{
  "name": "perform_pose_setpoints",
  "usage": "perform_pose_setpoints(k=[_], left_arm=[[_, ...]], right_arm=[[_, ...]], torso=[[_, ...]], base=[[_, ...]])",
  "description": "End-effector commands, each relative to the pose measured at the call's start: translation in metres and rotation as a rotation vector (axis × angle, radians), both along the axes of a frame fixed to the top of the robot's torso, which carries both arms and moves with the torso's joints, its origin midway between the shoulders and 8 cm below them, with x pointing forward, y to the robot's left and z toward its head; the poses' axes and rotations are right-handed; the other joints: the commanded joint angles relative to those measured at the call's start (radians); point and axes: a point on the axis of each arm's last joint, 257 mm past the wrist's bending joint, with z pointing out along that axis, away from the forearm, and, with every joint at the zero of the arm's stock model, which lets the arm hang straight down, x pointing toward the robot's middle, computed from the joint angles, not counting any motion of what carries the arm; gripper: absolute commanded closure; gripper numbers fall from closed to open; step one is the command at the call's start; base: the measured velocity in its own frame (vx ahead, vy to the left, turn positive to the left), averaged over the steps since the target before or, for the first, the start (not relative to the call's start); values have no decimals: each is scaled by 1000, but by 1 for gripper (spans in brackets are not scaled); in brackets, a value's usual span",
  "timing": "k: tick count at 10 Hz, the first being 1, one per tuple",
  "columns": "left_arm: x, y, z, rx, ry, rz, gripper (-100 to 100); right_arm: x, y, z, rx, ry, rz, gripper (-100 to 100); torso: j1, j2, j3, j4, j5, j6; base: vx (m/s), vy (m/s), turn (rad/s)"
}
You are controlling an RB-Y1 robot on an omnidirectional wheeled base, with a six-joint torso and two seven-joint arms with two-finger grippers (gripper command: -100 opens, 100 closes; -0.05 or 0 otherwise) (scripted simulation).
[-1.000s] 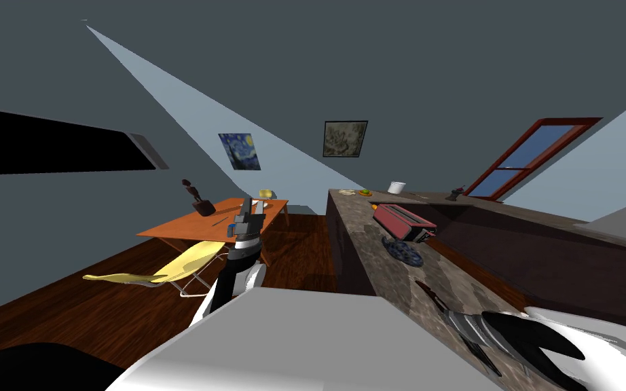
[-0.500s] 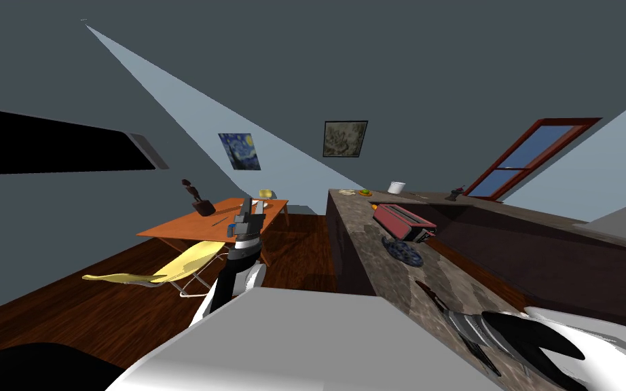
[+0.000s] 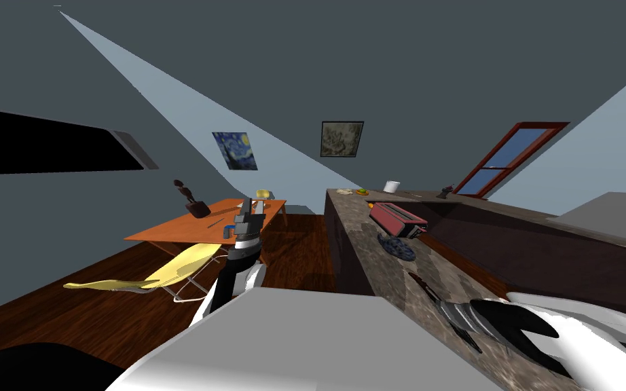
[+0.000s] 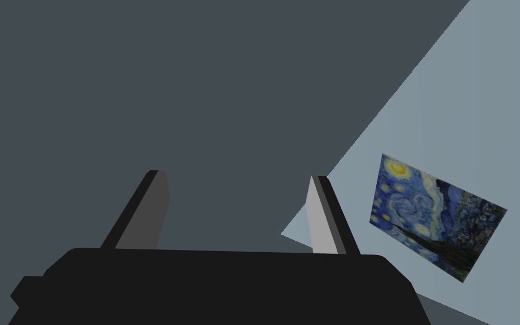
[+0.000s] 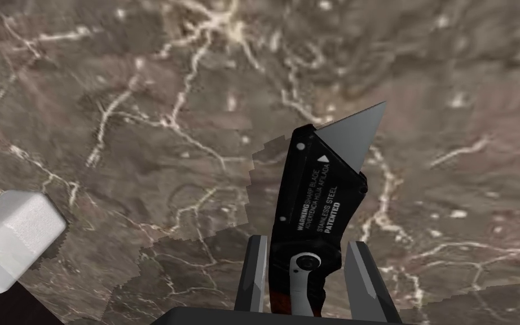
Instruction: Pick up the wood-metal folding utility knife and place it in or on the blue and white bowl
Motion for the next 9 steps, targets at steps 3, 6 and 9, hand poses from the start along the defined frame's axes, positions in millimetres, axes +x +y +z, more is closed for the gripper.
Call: perform_pose_setpoints(k=[3, 6, 9], left_arm=[[0, 0, 0, 0, 0, 0, 0], [0, 0, 0, 0, 0, 0, 0], [0, 0, 0, 0, 0, 0, 0]], right_arm=[[10, 3, 6, -3, 4, 20, 100], [33, -9, 19, -51, -19, 65, 100], [61, -9, 31, -70, -62, 103, 100]], torso=[[0, 0, 0, 0, 0, 0], [4, 0, 0, 1, 2, -2], [2, 0, 0, 0, 1, -1]], base=[[-13, -5, -49], [-36, 37, 31], [-22, 18, -4]])
